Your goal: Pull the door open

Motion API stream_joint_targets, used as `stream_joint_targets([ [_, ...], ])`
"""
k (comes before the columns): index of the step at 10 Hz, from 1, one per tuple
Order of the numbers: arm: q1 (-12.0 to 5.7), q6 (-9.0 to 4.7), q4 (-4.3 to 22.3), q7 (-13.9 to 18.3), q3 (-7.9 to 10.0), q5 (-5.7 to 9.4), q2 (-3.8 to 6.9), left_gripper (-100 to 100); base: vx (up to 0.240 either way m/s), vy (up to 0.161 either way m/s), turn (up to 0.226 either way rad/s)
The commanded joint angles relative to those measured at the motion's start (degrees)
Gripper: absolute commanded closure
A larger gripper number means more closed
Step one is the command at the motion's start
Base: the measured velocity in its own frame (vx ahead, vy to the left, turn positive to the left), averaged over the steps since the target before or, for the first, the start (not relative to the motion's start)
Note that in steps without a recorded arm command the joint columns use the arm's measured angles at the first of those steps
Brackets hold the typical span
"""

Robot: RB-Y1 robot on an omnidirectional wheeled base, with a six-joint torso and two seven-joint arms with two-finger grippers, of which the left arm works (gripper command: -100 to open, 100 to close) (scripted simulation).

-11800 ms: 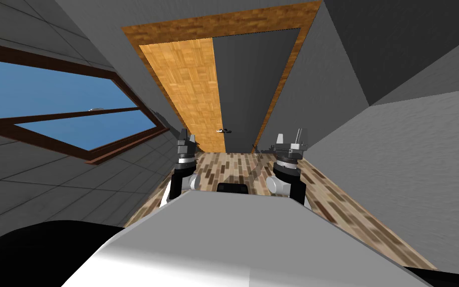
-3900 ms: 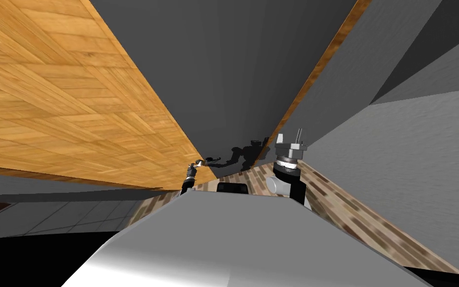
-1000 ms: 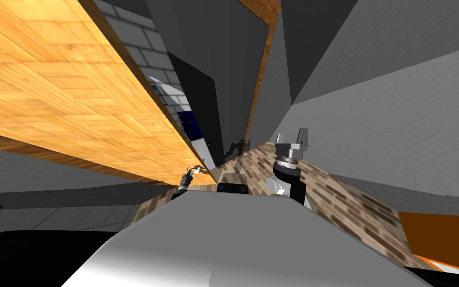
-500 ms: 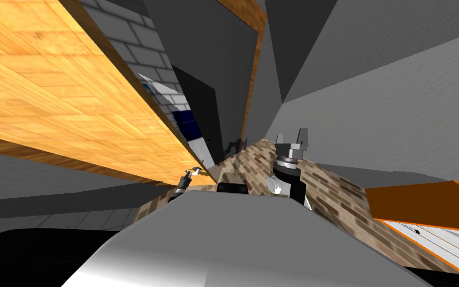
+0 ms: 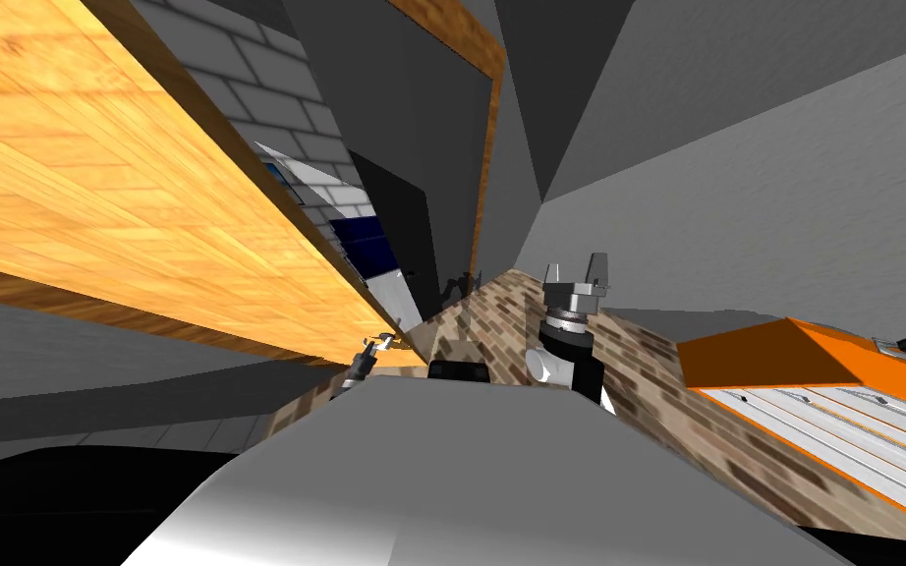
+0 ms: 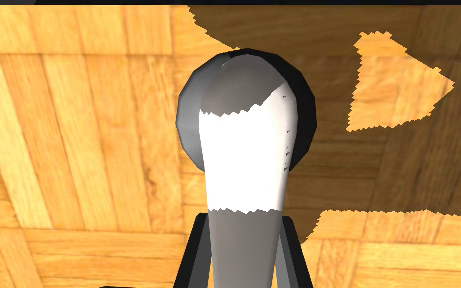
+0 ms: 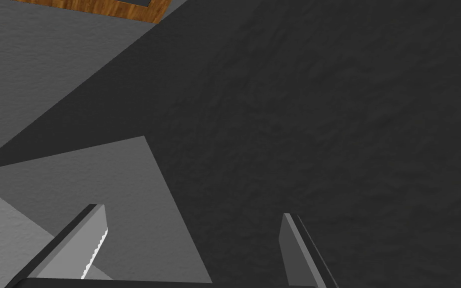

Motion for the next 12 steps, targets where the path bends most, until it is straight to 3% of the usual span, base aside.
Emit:
stream_joint_targets([
  [1, -0.43, -1.58, 1.44, 0.40, -0.81, -0.48, -0.20, 100, -0.118, 0.046, -0.022],
  [2, -0.33, -0.72, 1.02, 0.16, -0.33, -0.21, -0.02, 100, -0.043, 0.020, 0.011],
  [8, -6.20, -2.87, 7.76, 0.99, -4.97, 1.71, 1.90, 100, -0.225, 0.030, -0.118],
  [10, -7.11, -3.19, 8.75, 1.11, -5.67, 2.01, 2.20, 100, -0.148, 0.033, -0.047],
  [12, -9.61, -4.06, 11.46, 1.46, -7.60, 2.84, 3.01, 100, -0.192, 0.068, -0.141],
])
